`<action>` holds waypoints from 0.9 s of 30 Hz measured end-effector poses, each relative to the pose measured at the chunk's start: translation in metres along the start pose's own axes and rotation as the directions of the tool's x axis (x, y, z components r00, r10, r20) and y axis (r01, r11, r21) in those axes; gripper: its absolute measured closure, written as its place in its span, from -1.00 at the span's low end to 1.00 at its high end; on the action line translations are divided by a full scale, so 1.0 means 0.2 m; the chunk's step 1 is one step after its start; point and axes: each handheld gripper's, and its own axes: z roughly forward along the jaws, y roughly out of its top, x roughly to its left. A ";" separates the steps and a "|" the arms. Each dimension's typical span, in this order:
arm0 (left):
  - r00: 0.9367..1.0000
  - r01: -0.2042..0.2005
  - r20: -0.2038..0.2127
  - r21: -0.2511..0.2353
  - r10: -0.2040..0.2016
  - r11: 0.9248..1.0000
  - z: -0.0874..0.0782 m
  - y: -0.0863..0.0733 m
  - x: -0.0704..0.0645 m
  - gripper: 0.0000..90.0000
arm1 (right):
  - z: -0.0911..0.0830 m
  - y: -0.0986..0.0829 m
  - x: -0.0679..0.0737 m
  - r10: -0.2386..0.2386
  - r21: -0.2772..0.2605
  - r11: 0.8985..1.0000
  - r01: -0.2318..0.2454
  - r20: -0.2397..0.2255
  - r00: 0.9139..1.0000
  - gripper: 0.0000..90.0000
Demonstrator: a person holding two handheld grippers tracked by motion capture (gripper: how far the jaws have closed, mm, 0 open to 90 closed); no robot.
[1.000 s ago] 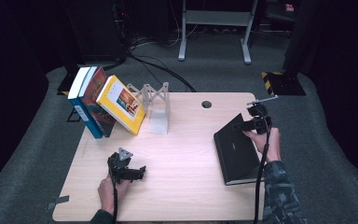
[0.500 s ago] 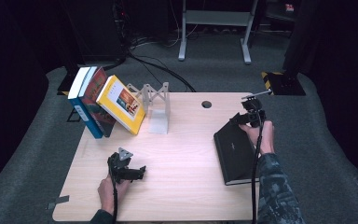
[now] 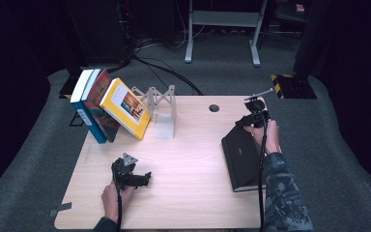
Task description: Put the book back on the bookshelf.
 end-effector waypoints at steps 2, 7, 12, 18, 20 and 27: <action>1.000 -0.001 0.000 0.000 0.001 1.000 0.00 0.00 0.00 -1.00 | 0.01 0.01 0.00 0.019 0.003 1.000 -0.019 -0.018 1.000 0.85; 1.000 -0.002 0.000 0.001 0.002 1.000 0.00 0.00 0.00 -0.99 | 0.01 0.04 0.05 0.008 -0.024 1.000 -0.008 0.013 1.000 0.90; 1.000 0.000 -0.001 -0.001 0.000 1.000 0.00 0.00 0.00 -0.99 | 0.02 0.08 0.09 -0.002 -0.066 0.998 0.008 0.087 0.996 0.91; 1.000 0.000 -0.001 -0.001 0.000 1.000 0.00 0.00 0.00 -0.99 | -0.01 0.11 0.11 0.022 -0.176 0.984 0.010 0.182 0.983 0.91; 1.000 0.000 -0.001 0.002 0.000 1.000 0.00 0.00 0.00 -0.99 | -0.02 0.12 0.12 0.017 -0.205 0.978 0.028 0.215 0.976 0.90; 1.000 -0.006 0.004 0.007 0.006 1.000 0.00 0.00 0.00 -0.99 | -0.09 0.15 0.16 0.042 -0.377 0.922 0.089 0.326 0.945 0.91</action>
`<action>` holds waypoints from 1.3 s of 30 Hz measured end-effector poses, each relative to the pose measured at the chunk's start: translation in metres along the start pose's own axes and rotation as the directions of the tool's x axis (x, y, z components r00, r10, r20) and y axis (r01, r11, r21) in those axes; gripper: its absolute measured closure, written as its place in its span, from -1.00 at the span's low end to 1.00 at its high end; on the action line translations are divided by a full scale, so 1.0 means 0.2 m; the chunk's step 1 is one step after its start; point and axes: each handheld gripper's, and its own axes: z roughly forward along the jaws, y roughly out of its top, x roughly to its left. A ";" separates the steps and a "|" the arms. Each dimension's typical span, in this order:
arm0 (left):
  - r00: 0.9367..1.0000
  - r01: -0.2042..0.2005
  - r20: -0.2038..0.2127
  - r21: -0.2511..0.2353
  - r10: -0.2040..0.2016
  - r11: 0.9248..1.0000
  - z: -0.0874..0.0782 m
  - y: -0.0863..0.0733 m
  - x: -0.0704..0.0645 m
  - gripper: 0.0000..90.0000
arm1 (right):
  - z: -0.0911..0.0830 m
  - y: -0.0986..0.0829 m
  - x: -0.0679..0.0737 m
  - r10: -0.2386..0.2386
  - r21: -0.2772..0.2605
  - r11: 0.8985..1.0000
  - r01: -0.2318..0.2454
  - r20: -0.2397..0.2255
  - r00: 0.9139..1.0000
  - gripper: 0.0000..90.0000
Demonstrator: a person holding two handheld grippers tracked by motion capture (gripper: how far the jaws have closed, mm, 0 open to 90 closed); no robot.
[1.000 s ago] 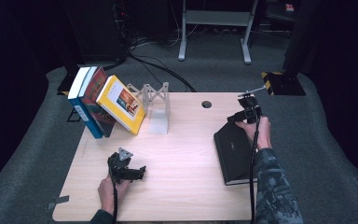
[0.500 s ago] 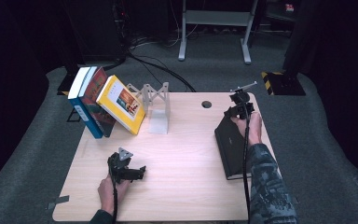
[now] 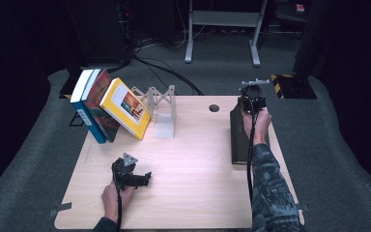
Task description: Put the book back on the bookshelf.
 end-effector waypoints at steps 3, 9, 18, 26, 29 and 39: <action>1.000 -0.001 -0.001 -0.003 0.001 1.000 0.00 0.00 0.00 -0.99 | -0.03 -0.01 0.04 -0.043 -0.051 0.998 0.044 0.026 0.999 0.90; 1.000 -0.003 0.000 0.002 0.003 1.000 0.00 0.00 0.00 -0.99 | -0.19 -0.15 0.02 -0.053 -0.211 0.976 0.061 0.041 0.998 0.90; 1.000 0.003 -0.002 -0.008 -0.003 1.000 0.00 0.00 0.00 -0.99 | -0.42 -0.37 -0.02 -0.029 -0.312 0.949 0.034 0.020 0.999 0.89; 1.000 0.001 0.001 -0.008 -0.001 1.000 0.00 0.00 -0.01 -0.99 | -0.43 -0.38 -0.02 -0.049 -0.322 0.945 0.060 0.044 0.998 0.89; 1.000 0.002 0.001 -0.008 -0.002 1.000 0.00 0.00 -0.01 -0.99 | -0.40 -0.34 0.00 -0.067 -0.304 0.949 0.078 0.047 0.997 0.89; 1.000 0.002 0.002 -0.007 -0.002 1.000 0.00 0.00 -0.01 -0.99 | -0.25 -0.21 0.05 -0.097 -0.315 0.942 0.119 0.084 0.992 0.90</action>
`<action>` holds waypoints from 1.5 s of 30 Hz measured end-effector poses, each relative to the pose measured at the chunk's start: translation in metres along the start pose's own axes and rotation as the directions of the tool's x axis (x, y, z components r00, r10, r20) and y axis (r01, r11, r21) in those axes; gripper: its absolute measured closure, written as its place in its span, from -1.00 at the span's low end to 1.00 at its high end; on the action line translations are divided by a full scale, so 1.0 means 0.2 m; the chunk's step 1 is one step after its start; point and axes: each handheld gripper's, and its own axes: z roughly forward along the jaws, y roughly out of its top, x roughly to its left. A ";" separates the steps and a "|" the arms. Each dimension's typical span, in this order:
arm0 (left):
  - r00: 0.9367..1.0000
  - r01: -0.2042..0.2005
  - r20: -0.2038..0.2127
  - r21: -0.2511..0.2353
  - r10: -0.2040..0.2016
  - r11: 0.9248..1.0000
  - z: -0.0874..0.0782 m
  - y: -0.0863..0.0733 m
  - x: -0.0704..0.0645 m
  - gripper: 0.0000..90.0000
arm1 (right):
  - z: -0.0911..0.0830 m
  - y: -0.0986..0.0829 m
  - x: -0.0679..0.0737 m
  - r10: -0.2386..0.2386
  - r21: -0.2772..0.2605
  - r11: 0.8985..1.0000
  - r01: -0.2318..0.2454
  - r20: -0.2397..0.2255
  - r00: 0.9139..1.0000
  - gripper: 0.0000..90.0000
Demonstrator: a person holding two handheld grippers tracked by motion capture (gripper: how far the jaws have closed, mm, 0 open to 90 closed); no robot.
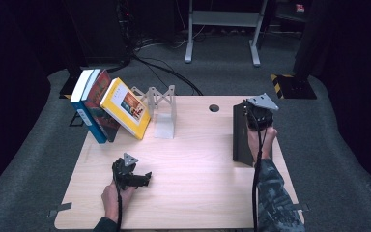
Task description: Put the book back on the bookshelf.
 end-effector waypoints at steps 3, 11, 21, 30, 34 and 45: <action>1.000 -0.002 0.001 0.007 0.002 1.000 0.00 0.00 0.00 -0.99 | 0.02 0.00 0.02 0.007 -0.032 0.999 -0.007 -0.001 1.000 0.90; 1.000 -0.006 0.000 -0.001 0.006 1.000 0.00 0.00 0.00 -0.98 | -0.18 -0.10 -0.02 0.018 -0.112 0.993 -0.021 -0.026 0.999 0.91; 1.000 -0.005 0.002 0.003 0.005 1.000 0.00 0.00 0.00 -0.98 | -0.47 -0.25 -0.12 0.064 -0.079 0.994 -0.079 -0.183 0.981 0.94; 1.000 -0.006 0.002 0.002 0.006 1.000 0.00 0.00 0.00 -0.98 | -0.52 -0.36 -0.10 0.056 -0.075 0.994 -0.076 -0.244 0.968 0.94; 1.000 -0.007 0.002 0.002 0.007 1.000 0.00 0.00 0.00 -0.98 | -0.48 -0.39 -0.06 0.031 -0.060 0.997 -0.048 -0.259 0.965 0.93; 1.000 -0.007 0.003 0.001 0.007 1.000 0.00 0.00 0.00 -0.98 | -0.36 -0.38 0.09 -0.034 -0.038 0.999 0.022 -0.343 0.939 0.96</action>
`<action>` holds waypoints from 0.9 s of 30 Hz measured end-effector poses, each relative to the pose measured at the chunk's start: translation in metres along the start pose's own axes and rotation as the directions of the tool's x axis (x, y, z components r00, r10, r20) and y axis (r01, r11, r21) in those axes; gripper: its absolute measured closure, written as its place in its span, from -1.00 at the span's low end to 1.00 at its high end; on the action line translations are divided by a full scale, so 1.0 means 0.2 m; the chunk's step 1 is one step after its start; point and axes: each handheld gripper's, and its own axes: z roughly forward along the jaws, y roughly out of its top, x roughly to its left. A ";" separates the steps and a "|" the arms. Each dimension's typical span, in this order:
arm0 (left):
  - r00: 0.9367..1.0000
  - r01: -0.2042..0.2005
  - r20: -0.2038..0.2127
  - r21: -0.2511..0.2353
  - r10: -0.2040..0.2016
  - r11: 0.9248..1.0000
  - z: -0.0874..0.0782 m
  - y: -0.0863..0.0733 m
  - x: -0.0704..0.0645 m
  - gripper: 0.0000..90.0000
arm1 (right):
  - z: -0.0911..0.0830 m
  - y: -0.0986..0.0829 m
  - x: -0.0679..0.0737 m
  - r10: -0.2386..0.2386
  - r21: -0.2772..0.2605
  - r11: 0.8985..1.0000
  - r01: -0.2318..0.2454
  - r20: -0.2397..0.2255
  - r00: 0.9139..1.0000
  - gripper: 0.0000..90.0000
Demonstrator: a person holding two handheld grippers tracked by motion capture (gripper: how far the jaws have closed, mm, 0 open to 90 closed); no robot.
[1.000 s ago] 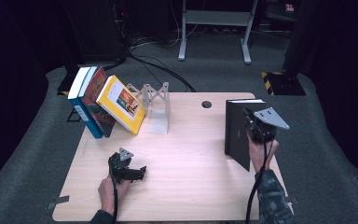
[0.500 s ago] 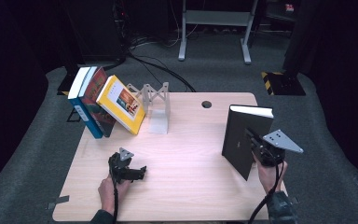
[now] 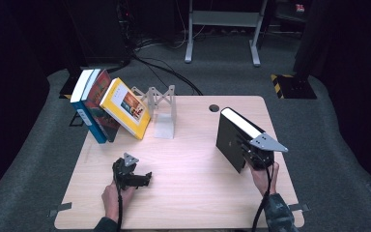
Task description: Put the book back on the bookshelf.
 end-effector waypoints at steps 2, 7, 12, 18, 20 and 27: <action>1.000 -0.001 0.000 0.001 0.001 1.000 0.00 0.00 0.00 -0.98 | 0.02 0.01 0.00 -0.008 0.002 1.000 0.008 -0.015 1.000 0.96; 1.000 -0.001 0.000 0.001 0.001 1.000 0.00 0.00 0.00 -0.98 | 0.03 0.01 -0.01 0.009 0.003 1.000 -0.009 -0.019 1.000 0.95; 1.000 0.000 0.000 0.001 0.000 1.000 0.00 0.00 0.00 -0.98 | 0.03 0.00 -0.04 0.028 0.020 0.999 -0.028 -0.011 1.000 0.84; 1.000 -0.001 0.000 0.001 0.001 1.000 0.00 0.00 0.00 -0.98 | 0.01 -0.01 -0.04 0.035 0.032 0.999 -0.035 -0.013 0.999 0.75; 1.000 0.000 0.000 0.002 0.000 1.000 0.00 0.00 0.00 -0.98 | 0.00 -0.01 -0.04 0.026 0.026 0.999 -0.026 -0.005 1.000 0.69; 1.000 -0.001 0.000 0.001 0.001 1.000 0.00 0.00 0.00 -0.98 | -0.08 -0.01 -0.04 0.031 0.015 0.999 -0.031 -0.006 1.000 0.37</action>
